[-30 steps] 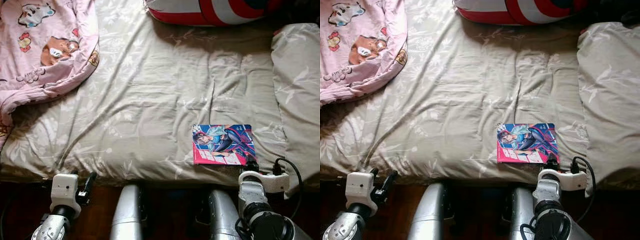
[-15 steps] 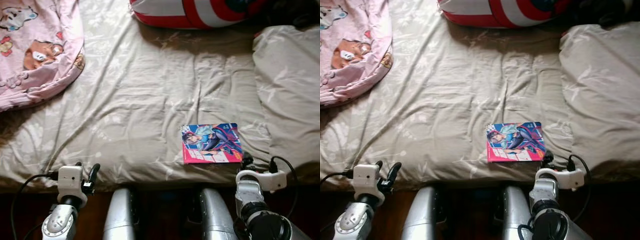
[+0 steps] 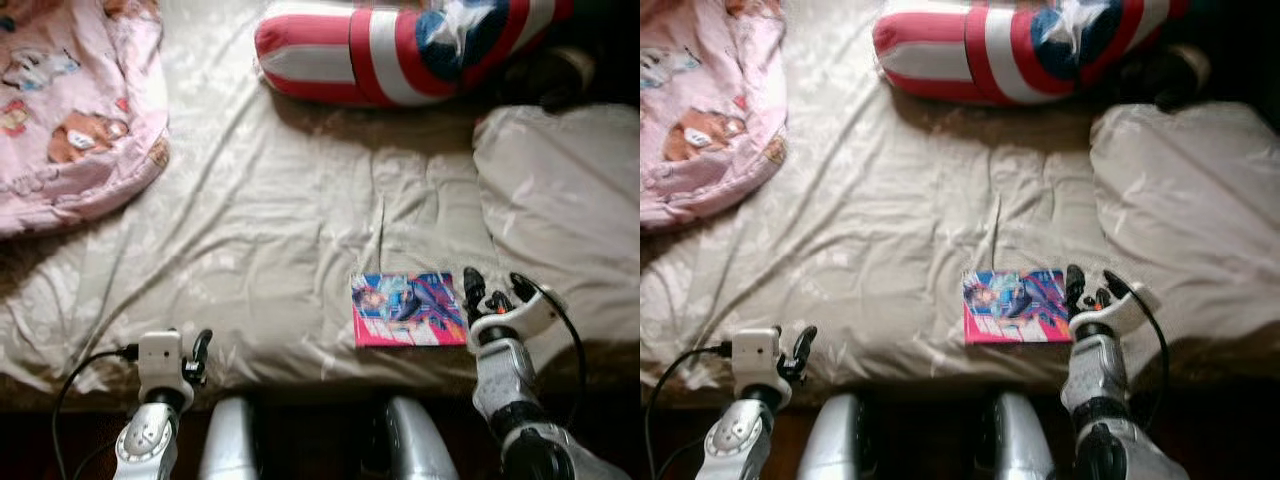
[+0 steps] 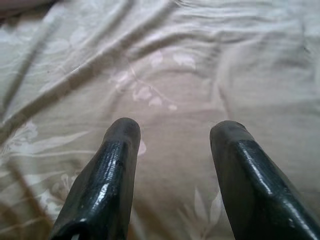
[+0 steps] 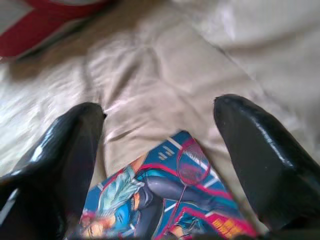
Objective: Clean up the room
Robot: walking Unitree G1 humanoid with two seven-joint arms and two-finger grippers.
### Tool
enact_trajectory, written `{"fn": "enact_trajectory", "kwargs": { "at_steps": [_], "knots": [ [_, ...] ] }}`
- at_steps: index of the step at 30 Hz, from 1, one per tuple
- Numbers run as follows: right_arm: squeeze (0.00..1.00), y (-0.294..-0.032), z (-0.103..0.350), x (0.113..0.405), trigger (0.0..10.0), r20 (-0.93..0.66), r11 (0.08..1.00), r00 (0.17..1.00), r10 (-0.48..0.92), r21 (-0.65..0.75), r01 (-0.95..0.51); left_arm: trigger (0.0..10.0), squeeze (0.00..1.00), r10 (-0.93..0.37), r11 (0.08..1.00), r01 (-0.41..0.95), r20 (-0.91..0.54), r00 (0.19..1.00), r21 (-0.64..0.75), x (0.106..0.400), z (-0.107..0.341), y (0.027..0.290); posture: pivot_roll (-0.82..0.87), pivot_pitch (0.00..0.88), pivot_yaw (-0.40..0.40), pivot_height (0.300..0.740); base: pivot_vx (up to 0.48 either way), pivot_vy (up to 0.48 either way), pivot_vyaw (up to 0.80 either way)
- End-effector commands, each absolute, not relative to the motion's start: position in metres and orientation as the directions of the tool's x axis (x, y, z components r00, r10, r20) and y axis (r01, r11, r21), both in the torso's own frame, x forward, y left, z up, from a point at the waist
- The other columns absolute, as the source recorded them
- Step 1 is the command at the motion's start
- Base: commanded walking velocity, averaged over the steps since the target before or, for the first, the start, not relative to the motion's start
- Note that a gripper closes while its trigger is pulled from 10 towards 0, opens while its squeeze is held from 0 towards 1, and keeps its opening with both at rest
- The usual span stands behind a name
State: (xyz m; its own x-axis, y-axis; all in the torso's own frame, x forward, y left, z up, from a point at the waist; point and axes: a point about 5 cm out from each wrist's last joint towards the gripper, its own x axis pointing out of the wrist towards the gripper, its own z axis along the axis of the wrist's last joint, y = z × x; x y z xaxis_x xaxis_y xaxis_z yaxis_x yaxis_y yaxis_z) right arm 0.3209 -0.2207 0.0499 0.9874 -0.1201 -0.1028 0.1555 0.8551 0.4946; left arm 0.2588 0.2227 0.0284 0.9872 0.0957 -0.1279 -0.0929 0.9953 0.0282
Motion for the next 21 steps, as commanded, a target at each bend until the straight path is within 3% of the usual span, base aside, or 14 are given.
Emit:
{"fn": "enact_trajectory", "kwargs": {
  "at_steps": [1, 5, 7, 12, 21],
  "knots": [
    [0.0, -0.228, 0.042, 0.311, 10.0, -0.122, 0.887, 0.986, -0.111, 0.436, 0.154, 10.0, 0.0, 0.133, 0.991, -0.135, -0.162, 0.978, 0.004, 0.253, 0.019, 0.227, 0.01, 0.072, -0.068, 0.622, 0.0, 0.0, 0.0],
    [0.0, -0.234, 0.025, 0.296, 10.0, -0.196, 0.911, 0.975, -0.103, 0.375, 0.171, 10.0, 0.0, 0.147, 0.988, -0.155, -0.214, 0.966, -0.02, 0.256, 0.009, 0.228, -0.01, 0.051, -0.062, 0.622, 0.0, 0.0, 0.0],
    [0.0, -0.239, 0.013, 0.284, 10.0, -0.262, 0.918, 0.95, -0.169, 0.31, 0.248, 10.0, 0.0, 0.143, 0.988, -0.153, -0.259, 0.955, -0.016, 0.257, 0.003, 0.228, -0.02, 0.034, -0.042, 0.627, 0.0, 0.0, 0.0],
    [0.0, -0.236, -0.007, 0.267, 10.0, -0.364, 0.868, 0.9, -0.24, 0.334, 0.366, 10.0, 0.0, 0.135, 0.99, -0.144, -0.334, 0.933, -0.002, 0.26, -0.004, 0.232, -0.04, 0.011, -0.011, 0.657, 0.0, 0.0, 0.0],
    [0.0, -0.232, -0.033, 0.241, 10.0, -0.493, 0.859, 0.837, -0.236, 0.297, 0.417, 10.0, 0.0, 0.138, 0.989, -0.149, -0.426, 0.894, 0.009, 0.25, -0.02, 0.231, -0.02, 0.0, -0.022, 0.717, 0.0, 0.0, 0.0]
  ]
}}
